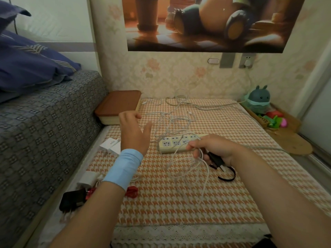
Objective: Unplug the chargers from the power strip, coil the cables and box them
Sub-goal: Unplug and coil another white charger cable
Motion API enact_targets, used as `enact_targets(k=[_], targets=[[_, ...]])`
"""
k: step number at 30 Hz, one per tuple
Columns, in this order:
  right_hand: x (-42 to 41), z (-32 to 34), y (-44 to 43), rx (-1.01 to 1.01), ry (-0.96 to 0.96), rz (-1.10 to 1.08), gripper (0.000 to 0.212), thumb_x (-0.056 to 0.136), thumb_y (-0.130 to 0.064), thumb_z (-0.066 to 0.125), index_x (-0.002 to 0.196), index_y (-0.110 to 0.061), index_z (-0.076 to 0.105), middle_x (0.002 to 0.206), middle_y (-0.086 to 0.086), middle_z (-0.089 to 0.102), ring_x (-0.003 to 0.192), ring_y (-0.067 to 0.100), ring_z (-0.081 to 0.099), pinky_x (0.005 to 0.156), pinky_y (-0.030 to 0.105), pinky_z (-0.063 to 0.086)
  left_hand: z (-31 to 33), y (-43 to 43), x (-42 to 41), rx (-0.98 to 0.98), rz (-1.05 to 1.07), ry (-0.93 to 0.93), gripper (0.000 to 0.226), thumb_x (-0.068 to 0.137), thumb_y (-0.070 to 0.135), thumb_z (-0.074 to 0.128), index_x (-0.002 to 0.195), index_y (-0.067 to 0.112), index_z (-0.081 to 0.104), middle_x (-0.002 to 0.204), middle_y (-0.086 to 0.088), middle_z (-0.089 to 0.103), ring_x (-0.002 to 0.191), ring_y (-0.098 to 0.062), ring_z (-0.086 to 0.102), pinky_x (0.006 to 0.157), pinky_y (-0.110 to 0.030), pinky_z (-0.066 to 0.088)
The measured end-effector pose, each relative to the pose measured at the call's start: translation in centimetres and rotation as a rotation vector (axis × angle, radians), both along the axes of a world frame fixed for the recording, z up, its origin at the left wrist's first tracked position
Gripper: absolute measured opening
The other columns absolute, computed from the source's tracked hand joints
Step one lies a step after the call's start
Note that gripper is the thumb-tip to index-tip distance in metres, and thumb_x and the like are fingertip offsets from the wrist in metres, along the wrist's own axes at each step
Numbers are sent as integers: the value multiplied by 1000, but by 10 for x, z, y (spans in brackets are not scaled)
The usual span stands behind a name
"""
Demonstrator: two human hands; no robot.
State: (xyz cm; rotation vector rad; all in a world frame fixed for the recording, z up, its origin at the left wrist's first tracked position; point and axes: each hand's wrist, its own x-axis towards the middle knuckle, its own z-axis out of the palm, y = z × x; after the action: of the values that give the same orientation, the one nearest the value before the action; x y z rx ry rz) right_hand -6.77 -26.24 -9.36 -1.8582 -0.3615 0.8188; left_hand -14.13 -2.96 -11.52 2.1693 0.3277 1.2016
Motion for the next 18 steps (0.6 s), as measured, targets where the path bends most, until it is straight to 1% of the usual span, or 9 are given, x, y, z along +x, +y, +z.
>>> enact_targets(k=[2, 3, 5, 6, 8, 11, 14, 16, 18], targets=[[-1, -2, 5, 67, 72, -63, 28, 105, -24, 53, 104, -2, 70, 68, 3, 66, 45, 10, 44, 42, 23, 37, 8, -8, -6, -10, -83, -103, 23, 88, 13, 65, 86, 14, 43, 84, -5, 47, 70, -20, 47, 64, -29, 45], [-3, -2, 8, 107, 117, -87, 27, 105, -23, 53, 102, -2, 69, 67, 2, 64, 45, 10, 43, 41, 22, 37, 12, -17, -10, -10, -176, -92, 20, 88, 12, 64, 81, 13, 45, 74, -4, 50, 63, -16, 47, 58, -25, 43], [-5, -2, 16, 159, 186, -109, 26, 105, -24, 53, 94, -4, 66, 61, 0, 58, 42, 9, 41, 37, 20, 35, 14, -40, -16, 31, -364, 45, 15, 88, 16, 64, 77, 15, 52, 64, 1, 56, 57, -11, 52, 54, -24, 45], [-5, -2, 19, 175, 204, -121, 26, 104, -25, 54, 90, -6, 65, 58, -1, 55, 41, 8, 40, 37, 20, 35, 11, -50, -16, 59, -439, 143, 13, 88, 21, 64, 79, 18, 56, 68, 4, 59, 61, -9, 56, 57, -26, 48], [-3, -3, 23, 221, 230, -160, 23, 102, -23, 57, 90, -6, 67, 58, 0, 51, 41, 8, 40, 38, 19, 36, 0, -66, -13, 91, -515, 317, 9, 88, 31, 64, 89, 25, 58, 88, 9, 61, 79, -6, 59, 70, -26, 51], [1, -7, 23, 275, 279, -233, 19, 102, -20, 57, 102, -4, 67, 61, 2, 50, 42, 8, 41, 38, 19, 38, -7, -70, -9, 44, -537, 430, 14, 90, 33, 64, 102, 30, 56, 107, 11, 55, 92, -3, 58, 83, -24, 50], [2, -10, 21, 257, 280, -224, 24, 102, -27, 58, 92, -6, 65, 55, 1, 48, 42, 10, 41, 40, 22, 38, -4, -69, -12, -2, -597, 522, 20, 87, 37, 69, 101, 29, 58, 104, 14, 57, 83, -6, 61, 76, -26, 53], [4, -9, 21, 322, 287, -233, 24, 103, -24, 56, 99, -4, 69, 57, 1, 47, 43, 10, 40, 40, 22, 36, -3, -62, -13, 6, -618, 596, 15, 90, 34, 66, 101, 29, 58, 93, 12, 63, 74, -11, 63, 70, -29, 54], [6, -7, 21, 402, 294, -278, 23, 104, -20, 55, 110, -4, 70, 64, 1, 48, 43, 9, 40, 39, 21, 37, -3, -54, -12, -80, -593, 591, 8, 96, 23, 57, 100, 29, 62, 78, 7, 70, 68, -16, 67, 67, -36, 58]])
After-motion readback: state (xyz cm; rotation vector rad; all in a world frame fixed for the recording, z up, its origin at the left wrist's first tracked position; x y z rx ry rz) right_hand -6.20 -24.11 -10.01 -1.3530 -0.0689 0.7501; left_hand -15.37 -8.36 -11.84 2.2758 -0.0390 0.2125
